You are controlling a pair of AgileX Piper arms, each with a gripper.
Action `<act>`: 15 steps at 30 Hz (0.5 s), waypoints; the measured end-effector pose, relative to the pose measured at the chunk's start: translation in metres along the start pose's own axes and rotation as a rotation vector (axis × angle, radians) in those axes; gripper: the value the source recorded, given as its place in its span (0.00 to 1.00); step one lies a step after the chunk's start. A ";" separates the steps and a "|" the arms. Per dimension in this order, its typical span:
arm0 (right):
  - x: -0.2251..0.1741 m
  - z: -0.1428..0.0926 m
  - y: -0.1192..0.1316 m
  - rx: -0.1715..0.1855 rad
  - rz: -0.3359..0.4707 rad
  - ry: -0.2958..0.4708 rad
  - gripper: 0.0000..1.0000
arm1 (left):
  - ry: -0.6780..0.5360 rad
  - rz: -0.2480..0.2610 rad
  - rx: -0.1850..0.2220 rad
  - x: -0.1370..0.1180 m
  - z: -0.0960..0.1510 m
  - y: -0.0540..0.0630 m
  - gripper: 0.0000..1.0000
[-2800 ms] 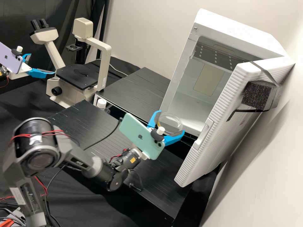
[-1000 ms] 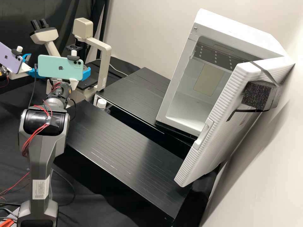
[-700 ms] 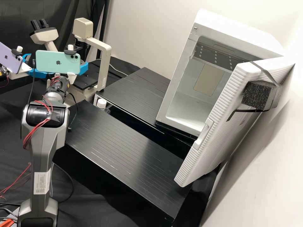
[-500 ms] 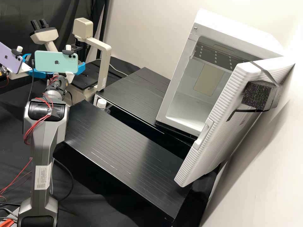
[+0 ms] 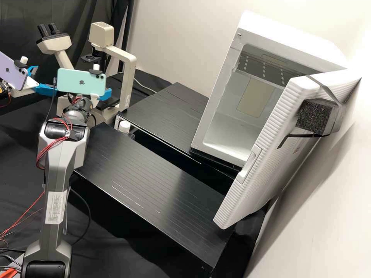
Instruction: Take out the petri dish and place it under the microscope.
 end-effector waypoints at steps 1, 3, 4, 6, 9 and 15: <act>0.002 0.000 0.001 0.003 0.002 0.001 0.00 | 0.000 0.000 0.000 0.000 0.000 0.000 1.00; 0.006 0.002 0.001 0.008 0.006 0.002 0.00 | 0.000 0.000 0.000 0.000 0.000 0.000 1.00; 0.007 0.000 0.003 0.014 0.012 0.009 0.00 | 0.000 0.000 0.000 0.000 0.000 0.000 1.00; 0.009 -0.002 0.005 0.017 0.017 0.020 0.00 | 0.000 0.000 0.000 0.000 0.000 0.000 1.00; 0.014 -0.002 0.004 0.017 0.023 0.026 0.00 | 0.000 0.000 0.000 0.000 0.000 0.000 1.00; 0.027 0.005 -0.008 0.020 0.010 0.018 0.00 | 0.000 0.000 0.000 0.000 0.000 0.000 1.00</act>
